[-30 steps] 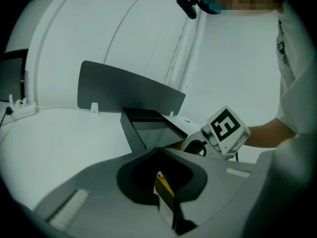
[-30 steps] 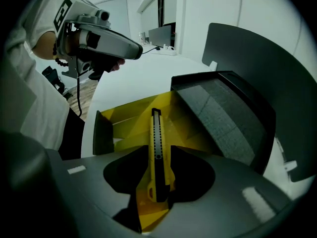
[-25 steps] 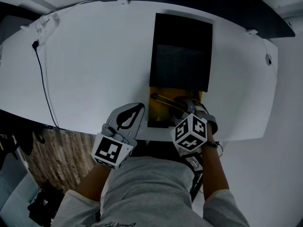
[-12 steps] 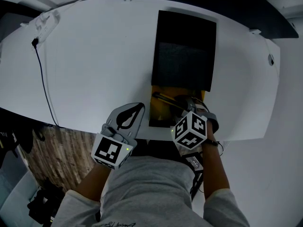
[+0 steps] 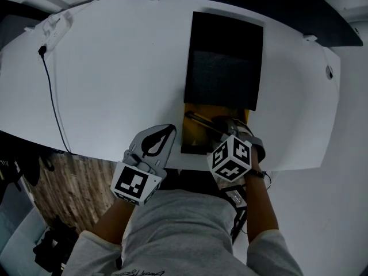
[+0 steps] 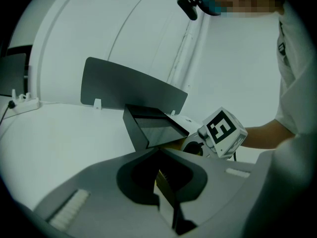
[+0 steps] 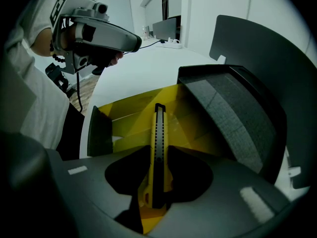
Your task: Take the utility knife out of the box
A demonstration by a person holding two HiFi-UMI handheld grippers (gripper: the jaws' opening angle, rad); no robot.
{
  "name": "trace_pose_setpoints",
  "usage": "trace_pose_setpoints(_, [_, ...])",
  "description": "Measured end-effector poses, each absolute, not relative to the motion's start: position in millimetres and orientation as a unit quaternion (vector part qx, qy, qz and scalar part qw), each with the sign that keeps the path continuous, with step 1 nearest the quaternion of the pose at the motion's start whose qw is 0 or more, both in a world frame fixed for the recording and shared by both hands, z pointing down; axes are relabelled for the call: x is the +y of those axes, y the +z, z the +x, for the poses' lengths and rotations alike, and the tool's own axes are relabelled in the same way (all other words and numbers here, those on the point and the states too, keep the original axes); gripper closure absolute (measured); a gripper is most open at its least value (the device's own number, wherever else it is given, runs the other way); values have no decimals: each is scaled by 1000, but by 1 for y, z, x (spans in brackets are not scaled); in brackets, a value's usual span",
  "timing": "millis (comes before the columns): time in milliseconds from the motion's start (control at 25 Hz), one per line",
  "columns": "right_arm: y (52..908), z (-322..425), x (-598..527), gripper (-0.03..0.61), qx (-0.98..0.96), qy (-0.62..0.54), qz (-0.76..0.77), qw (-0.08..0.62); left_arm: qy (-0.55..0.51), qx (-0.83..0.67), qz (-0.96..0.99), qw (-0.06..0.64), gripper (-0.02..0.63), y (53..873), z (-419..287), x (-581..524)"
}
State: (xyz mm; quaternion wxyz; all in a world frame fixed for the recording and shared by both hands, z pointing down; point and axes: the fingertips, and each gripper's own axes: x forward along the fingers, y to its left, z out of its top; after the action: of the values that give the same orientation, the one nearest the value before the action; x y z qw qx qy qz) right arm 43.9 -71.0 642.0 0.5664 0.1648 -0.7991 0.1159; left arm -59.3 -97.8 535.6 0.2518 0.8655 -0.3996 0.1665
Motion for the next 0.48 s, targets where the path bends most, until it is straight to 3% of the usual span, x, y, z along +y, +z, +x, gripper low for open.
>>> trace_pose_setpoints(480, [634,44,-73,448,-802,118,172,560,166,-401,866,247,614,531,-61,-97])
